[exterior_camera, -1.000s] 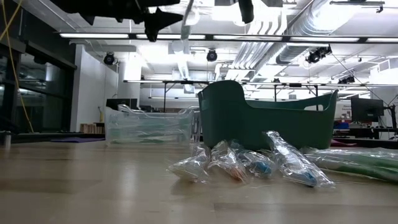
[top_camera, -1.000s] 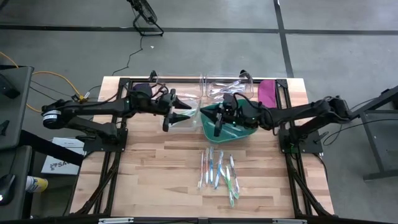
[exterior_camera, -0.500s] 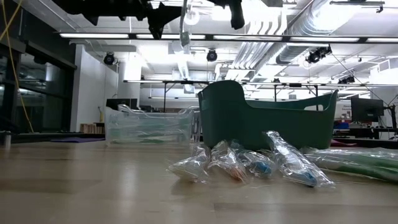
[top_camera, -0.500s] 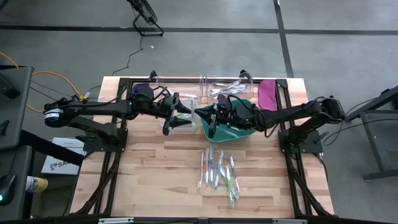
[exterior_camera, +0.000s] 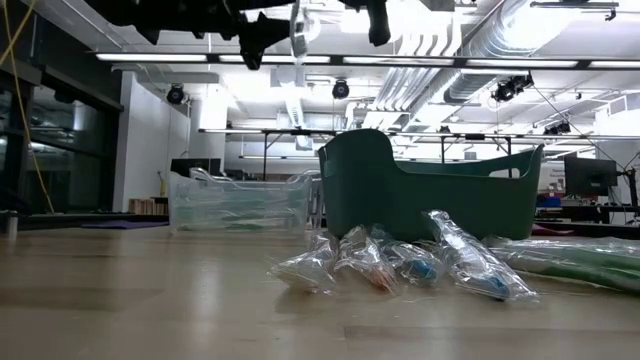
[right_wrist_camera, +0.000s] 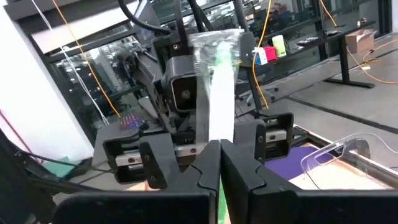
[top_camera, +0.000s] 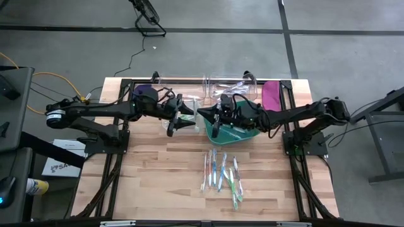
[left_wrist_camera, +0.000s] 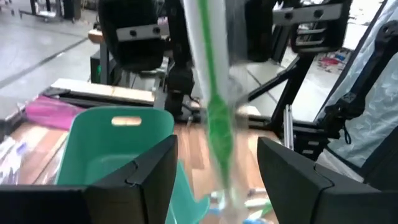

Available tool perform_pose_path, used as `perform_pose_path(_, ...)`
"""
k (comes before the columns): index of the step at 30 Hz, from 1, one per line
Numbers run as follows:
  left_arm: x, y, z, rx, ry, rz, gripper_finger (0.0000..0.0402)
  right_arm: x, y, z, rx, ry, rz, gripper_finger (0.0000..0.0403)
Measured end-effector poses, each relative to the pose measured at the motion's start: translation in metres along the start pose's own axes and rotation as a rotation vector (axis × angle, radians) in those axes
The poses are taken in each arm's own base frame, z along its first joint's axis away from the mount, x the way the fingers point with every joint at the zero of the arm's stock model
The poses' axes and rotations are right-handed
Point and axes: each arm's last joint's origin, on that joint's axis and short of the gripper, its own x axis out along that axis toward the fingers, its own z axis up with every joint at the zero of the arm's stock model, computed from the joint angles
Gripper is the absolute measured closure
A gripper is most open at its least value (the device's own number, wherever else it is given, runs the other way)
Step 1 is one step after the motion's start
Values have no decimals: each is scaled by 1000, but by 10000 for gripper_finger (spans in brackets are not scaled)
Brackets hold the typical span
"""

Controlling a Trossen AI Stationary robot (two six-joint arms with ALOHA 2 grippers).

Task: Pick & Place Toothbrushes
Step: Put the green toothbrush into the white bin

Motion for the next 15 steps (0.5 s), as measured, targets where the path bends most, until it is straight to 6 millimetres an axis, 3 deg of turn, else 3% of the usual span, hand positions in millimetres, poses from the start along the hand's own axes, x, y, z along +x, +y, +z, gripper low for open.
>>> perform_pose_path(7, 3, 1, 0, -9, -21, -6, 198, 0, 0, 0, 1, -1, 0, 399)
perform_pose_path(15, 8, 3, -4, -21, -6, -21, 295, 0, 0, 0, 2, 1, -2, 400)
